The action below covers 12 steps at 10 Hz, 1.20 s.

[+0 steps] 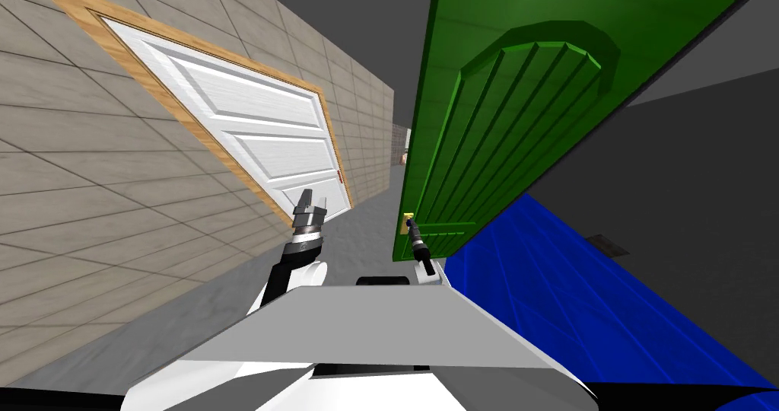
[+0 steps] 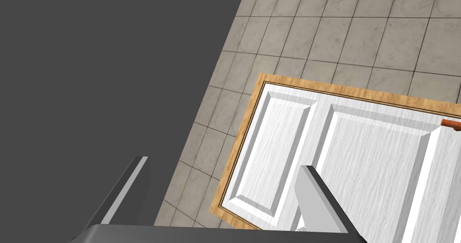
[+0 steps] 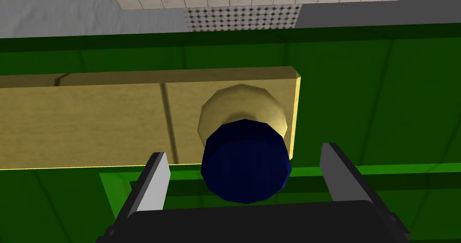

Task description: Push the door open

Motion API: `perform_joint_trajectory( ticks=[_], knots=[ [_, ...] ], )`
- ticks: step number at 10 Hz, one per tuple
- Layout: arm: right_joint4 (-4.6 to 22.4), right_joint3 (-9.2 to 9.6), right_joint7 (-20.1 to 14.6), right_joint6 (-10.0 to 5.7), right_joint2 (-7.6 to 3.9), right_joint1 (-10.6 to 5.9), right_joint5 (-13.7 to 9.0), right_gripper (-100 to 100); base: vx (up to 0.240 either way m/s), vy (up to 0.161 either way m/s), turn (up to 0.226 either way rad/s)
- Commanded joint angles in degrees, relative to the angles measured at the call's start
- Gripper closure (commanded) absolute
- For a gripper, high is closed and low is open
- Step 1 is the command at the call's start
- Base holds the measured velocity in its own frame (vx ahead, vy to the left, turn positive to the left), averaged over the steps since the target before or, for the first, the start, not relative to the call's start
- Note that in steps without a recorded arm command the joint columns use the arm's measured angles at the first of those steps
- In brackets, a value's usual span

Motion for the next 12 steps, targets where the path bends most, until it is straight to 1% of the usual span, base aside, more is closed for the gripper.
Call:
perform_joint_trajectory(
  ticks=[1, 2, 7, 8, 9, 12],
  knots=[
    [0.0, 0.0, 0.0, 0.0, 0.0, 0.0, 0.0, -100, 0.121, 0.009, 0.005],
    [0.0, 0.0, 0.0, 0.0, 0.0, 0.0, 0.0, 100, -0.01, 0.0, -0.006],
    [0.0, 0.0, 0.0, 0.0, 0.0, 0.0, 0.0, 100, -0.027, -0.003, -0.001],
    [0.0, -1.02, 0.2, 0.32, -0.56, 0.14, -0.1, 100, 0.085, 0.074, -0.045],
    [0.0, -1.26, 0.2, 0.37, -0.63, 0.14, -0.2, 100, 0.146, 0.088, -0.085],
    [-0.3, -3.02, 0.4, 0.71, -0.55, 0.12, -0.5, 100, 0.176, 0.091, -0.056]
  ],
)
